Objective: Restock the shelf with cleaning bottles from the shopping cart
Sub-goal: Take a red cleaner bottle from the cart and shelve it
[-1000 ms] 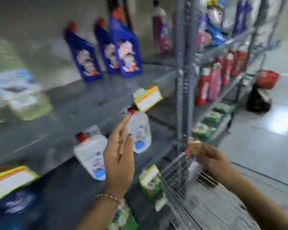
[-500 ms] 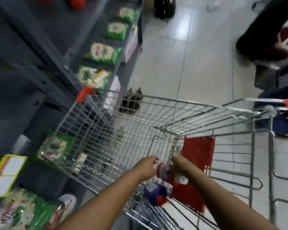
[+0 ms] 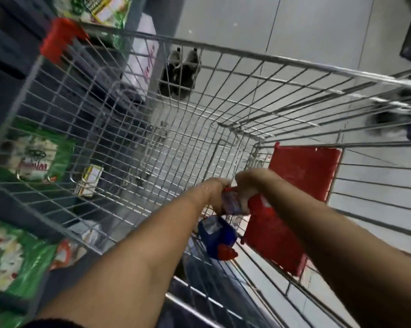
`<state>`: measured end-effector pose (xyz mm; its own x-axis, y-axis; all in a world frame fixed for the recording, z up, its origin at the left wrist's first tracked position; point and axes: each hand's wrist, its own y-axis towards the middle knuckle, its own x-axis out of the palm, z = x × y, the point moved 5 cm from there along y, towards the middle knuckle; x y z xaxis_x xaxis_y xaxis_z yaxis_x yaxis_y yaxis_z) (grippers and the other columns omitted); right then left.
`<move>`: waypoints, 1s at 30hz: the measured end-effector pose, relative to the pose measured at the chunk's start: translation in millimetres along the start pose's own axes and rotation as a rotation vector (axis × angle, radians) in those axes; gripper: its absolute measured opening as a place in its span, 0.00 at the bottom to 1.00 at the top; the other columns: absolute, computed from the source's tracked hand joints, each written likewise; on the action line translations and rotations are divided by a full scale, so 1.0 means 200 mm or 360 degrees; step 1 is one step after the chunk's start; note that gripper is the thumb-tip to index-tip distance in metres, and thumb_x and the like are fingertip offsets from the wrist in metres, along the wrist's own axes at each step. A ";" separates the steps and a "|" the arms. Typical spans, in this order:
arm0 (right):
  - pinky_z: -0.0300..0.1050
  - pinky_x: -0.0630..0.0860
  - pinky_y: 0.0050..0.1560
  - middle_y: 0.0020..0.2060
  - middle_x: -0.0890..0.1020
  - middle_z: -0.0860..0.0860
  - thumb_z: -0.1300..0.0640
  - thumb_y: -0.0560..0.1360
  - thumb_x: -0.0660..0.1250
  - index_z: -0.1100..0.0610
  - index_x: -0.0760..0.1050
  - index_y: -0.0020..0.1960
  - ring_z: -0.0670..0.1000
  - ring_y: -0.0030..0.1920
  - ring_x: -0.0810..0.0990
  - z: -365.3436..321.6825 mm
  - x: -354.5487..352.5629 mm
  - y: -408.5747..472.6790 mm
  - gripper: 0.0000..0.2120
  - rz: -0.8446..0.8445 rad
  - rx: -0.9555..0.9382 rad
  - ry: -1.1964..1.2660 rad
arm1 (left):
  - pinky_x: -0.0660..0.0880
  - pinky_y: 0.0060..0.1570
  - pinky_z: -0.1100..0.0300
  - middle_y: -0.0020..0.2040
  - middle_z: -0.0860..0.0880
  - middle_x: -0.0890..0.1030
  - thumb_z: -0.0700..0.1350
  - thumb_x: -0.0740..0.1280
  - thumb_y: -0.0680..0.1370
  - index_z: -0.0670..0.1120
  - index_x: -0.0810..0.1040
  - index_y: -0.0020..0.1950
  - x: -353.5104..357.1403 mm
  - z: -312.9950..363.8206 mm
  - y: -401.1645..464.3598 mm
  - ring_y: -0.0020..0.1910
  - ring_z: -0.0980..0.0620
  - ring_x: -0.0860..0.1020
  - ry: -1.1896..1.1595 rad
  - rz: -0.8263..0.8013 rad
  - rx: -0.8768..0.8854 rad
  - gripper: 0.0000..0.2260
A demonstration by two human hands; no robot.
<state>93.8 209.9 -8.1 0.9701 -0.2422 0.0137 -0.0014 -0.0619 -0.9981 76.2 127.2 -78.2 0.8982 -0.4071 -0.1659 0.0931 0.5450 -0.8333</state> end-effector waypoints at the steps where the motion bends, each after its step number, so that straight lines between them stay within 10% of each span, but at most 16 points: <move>1: 0.42 0.79 0.38 0.36 0.80 0.51 0.53 0.58 0.82 0.62 0.83 0.50 0.55 0.42 0.81 -0.01 -0.02 0.00 0.24 0.0039 0.0042 0.0003 | 0.71 0.42 0.74 0.57 0.44 0.80 0.39 0.77 0.69 0.44 0.74 0.58 -0.02 -0.05 -0.03 0.48 0.55 0.79 -0.0270 0.0019 -0.0158 0.21; 5: 0.40 0.76 0.39 0.43 0.83 0.54 0.54 0.64 0.80 0.62 0.83 0.53 0.52 0.43 0.80 -0.04 -0.20 -0.23 0.21 0.0200 -0.0121 0.0059 | 0.72 0.67 0.55 0.58 0.47 0.83 0.42 0.82 0.58 0.42 0.73 0.64 -0.11 -0.13 -0.23 0.60 0.50 0.79 -0.0521 -0.0031 -0.0049 0.36; 10: 0.44 0.82 0.44 0.53 0.86 0.61 0.63 0.67 0.76 0.63 0.81 0.59 0.57 0.48 0.85 -0.12 -0.41 -0.88 0.20 0.0279 -0.0440 0.0606 | 0.82 0.43 0.57 0.43 0.49 0.82 0.31 0.76 0.67 0.46 0.75 0.59 -0.26 -0.08 -0.87 0.44 0.49 0.81 -0.0952 0.0301 0.0089 0.24; 15: 0.53 0.86 0.41 0.48 0.87 0.62 0.56 0.67 0.73 0.63 0.82 0.58 0.61 0.48 0.85 -0.31 -0.59 -1.77 0.22 0.1002 -0.1063 0.1124 | 0.82 0.46 0.45 0.51 0.36 0.83 0.27 0.75 0.66 0.44 0.77 0.60 -0.31 -0.02 -1.58 0.47 0.37 0.84 -0.1377 0.0718 0.0452 0.26; 23: 0.48 0.85 0.48 0.49 0.87 0.57 0.45 0.77 0.60 0.56 0.77 0.58 0.53 0.48 0.87 -1.06 -0.46 -2.92 0.18 0.1086 -0.2650 0.1572 | 0.83 0.47 0.42 0.52 0.45 0.86 0.27 0.71 0.71 0.46 0.81 0.58 -0.29 0.29 -2.82 0.49 0.41 0.85 -0.1675 0.1707 0.0992 0.20; 30: 0.51 0.84 0.53 0.49 0.87 0.55 0.46 0.82 0.57 0.57 0.83 0.55 0.53 0.47 0.86 -1.65 -0.24 -3.47 0.20 0.1048 -0.3128 0.1252 | 0.84 0.44 0.45 0.60 0.38 0.83 0.31 0.69 0.74 0.38 0.75 0.65 -0.17 0.43 -3.65 0.57 0.35 0.81 -0.1695 0.2343 0.1374 0.19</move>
<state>-32.9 -55.2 703.4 0.4665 -0.8255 0.3176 -0.8492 -0.3175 0.4220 14.4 -193.2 581.3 0.2821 0.9302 0.2346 -0.9589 0.2658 0.0991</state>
